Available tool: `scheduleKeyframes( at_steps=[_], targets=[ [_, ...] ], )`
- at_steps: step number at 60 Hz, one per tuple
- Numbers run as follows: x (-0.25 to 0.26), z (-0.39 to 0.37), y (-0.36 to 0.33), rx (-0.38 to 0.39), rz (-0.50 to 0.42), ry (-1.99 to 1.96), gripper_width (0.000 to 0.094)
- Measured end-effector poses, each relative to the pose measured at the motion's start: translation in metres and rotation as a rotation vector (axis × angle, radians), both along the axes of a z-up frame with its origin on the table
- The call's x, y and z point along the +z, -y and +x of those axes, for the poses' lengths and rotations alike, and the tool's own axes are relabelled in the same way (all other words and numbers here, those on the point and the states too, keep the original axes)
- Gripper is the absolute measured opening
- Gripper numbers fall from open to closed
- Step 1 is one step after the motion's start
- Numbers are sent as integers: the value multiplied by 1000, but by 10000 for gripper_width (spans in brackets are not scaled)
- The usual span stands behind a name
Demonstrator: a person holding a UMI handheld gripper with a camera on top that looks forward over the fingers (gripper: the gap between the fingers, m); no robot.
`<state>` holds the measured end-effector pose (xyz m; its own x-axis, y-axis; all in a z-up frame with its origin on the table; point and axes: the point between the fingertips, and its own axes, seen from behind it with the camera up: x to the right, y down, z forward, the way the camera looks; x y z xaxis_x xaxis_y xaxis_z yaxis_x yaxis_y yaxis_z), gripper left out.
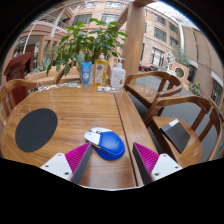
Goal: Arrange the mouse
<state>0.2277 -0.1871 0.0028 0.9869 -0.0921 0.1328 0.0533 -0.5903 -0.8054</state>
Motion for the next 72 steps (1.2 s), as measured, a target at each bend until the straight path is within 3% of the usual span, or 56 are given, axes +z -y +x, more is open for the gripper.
scheduleKeyframes(
  at_steps=[11,18,23,38,45,50,59,66,72],
  targets=[
    [-1,8,-42,2,18,19,826],
    [-8,9,-59,5,12,-10,700],
    [-10,0,-63,40,-1,-43,536],
    [-12,-1,-64,13,-21,-34,379],
    [-8,0,-61,-20,-25,-32,374],
    [24,3,-63,-49,31,-9,376],
    [149,-10,-76,-88,257,15,377],
    [236,-59,-79,-45,406,-15,374],
    [248,-117,-86,26,410,-50,372]
  ],
)
